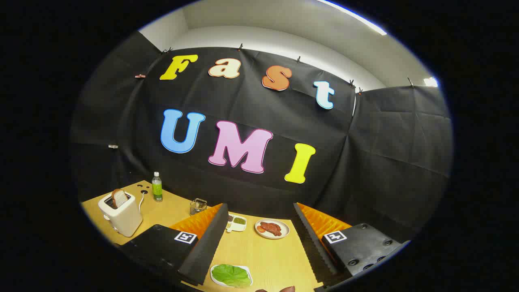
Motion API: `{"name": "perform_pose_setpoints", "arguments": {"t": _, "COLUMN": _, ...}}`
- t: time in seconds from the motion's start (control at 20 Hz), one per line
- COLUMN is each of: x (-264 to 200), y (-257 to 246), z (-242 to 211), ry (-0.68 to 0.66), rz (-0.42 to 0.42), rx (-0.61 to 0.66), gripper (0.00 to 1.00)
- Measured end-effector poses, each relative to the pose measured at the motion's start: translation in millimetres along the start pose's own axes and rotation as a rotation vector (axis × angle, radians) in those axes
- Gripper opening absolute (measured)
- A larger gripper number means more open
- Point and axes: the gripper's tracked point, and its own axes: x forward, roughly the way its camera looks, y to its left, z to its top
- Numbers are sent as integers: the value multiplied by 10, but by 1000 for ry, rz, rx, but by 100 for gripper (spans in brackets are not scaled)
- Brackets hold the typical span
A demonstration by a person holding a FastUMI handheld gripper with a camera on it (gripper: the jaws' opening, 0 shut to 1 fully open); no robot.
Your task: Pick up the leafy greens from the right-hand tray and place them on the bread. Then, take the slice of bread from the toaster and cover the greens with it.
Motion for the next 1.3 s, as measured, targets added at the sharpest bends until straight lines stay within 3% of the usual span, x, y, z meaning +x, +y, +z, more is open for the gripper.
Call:
{"name": "perform_pose_setpoints", "arguments": {"t": 0.5, "x": -70, "y": 47, "z": 57, "ry": -23, "rz": 5, "rx": -64, "gripper": 97}}
{"name": "perform_pose_setpoints", "arguments": {"t": 0.95, "x": -129, "y": 38, "z": 49, "ry": -14, "rz": 18, "rx": -32, "gripper": 97}}
{"name": "perform_pose_setpoints", "arguments": {"t": 1.15, "x": -150, "y": 218, "z": -21, "ry": 4, "rz": 106, "rx": -19, "gripper": 97}}
{"name": "perform_pose_setpoints", "arguments": {"t": 1.3, "x": -110, "y": 373, "z": -330, "ry": 104, "rz": 209, "rx": -16, "gripper": 97}}
